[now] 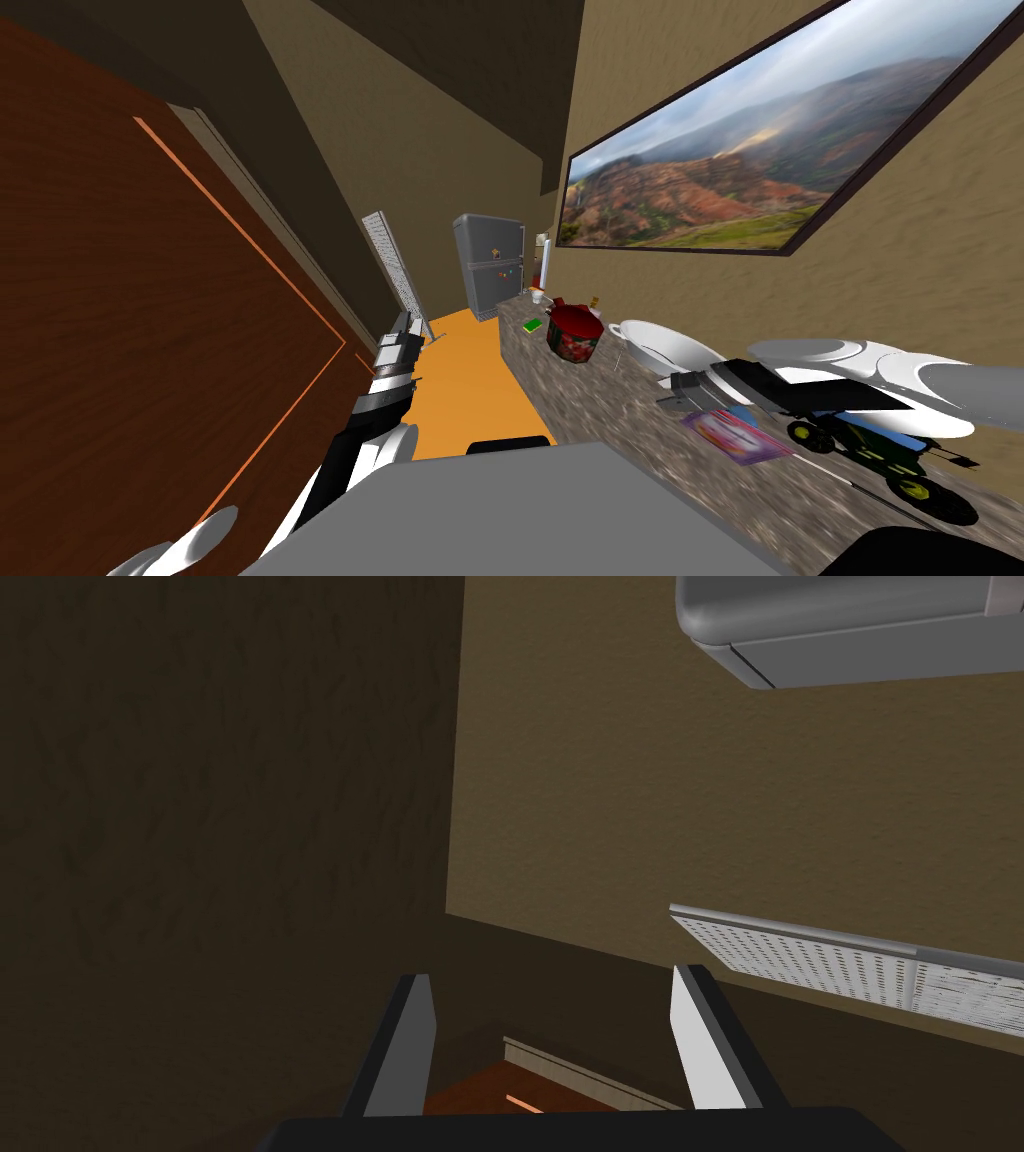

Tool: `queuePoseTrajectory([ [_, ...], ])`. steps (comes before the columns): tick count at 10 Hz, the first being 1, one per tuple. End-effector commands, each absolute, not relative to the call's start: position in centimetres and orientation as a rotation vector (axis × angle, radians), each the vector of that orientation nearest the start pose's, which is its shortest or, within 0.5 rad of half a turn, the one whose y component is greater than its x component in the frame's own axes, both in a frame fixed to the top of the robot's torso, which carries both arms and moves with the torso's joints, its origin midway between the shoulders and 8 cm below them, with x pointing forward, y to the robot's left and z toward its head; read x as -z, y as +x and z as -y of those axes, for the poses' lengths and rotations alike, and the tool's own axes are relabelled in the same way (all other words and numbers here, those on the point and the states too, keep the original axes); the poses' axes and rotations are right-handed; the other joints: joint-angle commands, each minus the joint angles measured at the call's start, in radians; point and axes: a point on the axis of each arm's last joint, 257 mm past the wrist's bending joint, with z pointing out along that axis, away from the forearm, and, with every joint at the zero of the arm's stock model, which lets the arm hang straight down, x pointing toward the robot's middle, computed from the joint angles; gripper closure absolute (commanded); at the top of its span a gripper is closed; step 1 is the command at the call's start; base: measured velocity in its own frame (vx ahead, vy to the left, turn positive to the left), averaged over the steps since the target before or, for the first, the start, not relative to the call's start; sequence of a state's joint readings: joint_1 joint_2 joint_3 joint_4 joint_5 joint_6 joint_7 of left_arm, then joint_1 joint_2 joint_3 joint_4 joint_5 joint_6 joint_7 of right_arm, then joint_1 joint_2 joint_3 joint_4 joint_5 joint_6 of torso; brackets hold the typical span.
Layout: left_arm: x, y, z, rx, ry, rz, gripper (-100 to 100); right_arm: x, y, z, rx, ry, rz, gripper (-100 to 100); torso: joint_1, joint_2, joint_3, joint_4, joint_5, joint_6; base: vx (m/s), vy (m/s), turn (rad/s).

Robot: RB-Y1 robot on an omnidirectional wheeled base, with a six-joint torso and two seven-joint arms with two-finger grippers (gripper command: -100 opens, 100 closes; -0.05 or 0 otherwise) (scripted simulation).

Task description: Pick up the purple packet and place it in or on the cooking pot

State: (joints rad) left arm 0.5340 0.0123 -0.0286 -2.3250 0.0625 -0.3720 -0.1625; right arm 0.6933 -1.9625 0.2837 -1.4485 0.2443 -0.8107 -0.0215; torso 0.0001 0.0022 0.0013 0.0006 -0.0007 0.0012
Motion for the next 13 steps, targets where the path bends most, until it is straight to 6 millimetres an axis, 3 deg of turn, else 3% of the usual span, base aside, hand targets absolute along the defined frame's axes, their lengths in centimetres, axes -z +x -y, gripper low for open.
queuePoseTrajectory([
  [1,-0.8,35.4,-28.0,1.186,-0.715,-0.713,0,24.9,23.3,54.0,-0.328,-0.674,-2.714,-100,0.0,0.0,0.0,0.0,0.0,0.0,0.0,0.0,0.0],
  [3,-0.8,35.4,-28.0,1.186,-0.715,-0.713,0,25.3,22.5,54.6,-0.304,-0.742,-2.736,-100,0.001,-0.001,-0.001,0.0,0.0,0.0,0.0,0.0,0.0],
  [4,-0.8,35.4,-28.0,1.186,-0.715,-0.713,0,24.8,21.8,56.4,-0.245,-0.77,-2.785,-100,0.001,-0.001,-0.001,0.0,0.0,0.0,-0.007,0.0,0.011],
  [6,-0.8,35.4,-28.0,1.186,-0.715,-0.713,0,24.8,21.8,56.4,-0.245,-0.77,-2.785,-100,0.0,0.0,0.0,0.0,0.0,0.0,-0.01,-0.004,0.003],
  [7,-0.8,35.4,-28.0,1.186,-0.715,-0.713,0,24.3,21.2,58.0,-0.192,-0.795,-2.827,-100,0.001,-0.001,0.0,0.0,0.0,0.0,-0.012,-0.003,0.007],
  [8,-0.8,35.4,-28.0,1.186,-0.715,-0.713,0,24.3,21.2,58.0,-0.192,-0.795,-2.827,-100,0.001,0.0,0.0,0.0,0.001,0.0,-0.011,-0.004,0.006],
  [10,-0.8,35.4,-28.0,1.186,-0.715,-0.713,0,23.2,20.3,60.6,-0.102,-0.84,-2.893,-100,0.001,0.0,0.0,0.0,0.0,0.0,-0.018,-0.002,0.008],
  [11,-0.8,35.4,-28.0,1.186,-0.715,-0.713,0,23.2,20.3,60.6,-0.102,-0.84,-2.893,-100,0.001,0.0,0.0,0.0,0.0,0.0,-0.016,-0.004,0.004],
  [13,-0.8,35.4,-28.0,1.186,-0.715,-0.713,0,22.0,19.7,62.7,-0.023,-0.881,-2.947,-100,0.001,0.0,0.0,0.0,0.0,0.0,-0.017,-0.002,0.005],
])
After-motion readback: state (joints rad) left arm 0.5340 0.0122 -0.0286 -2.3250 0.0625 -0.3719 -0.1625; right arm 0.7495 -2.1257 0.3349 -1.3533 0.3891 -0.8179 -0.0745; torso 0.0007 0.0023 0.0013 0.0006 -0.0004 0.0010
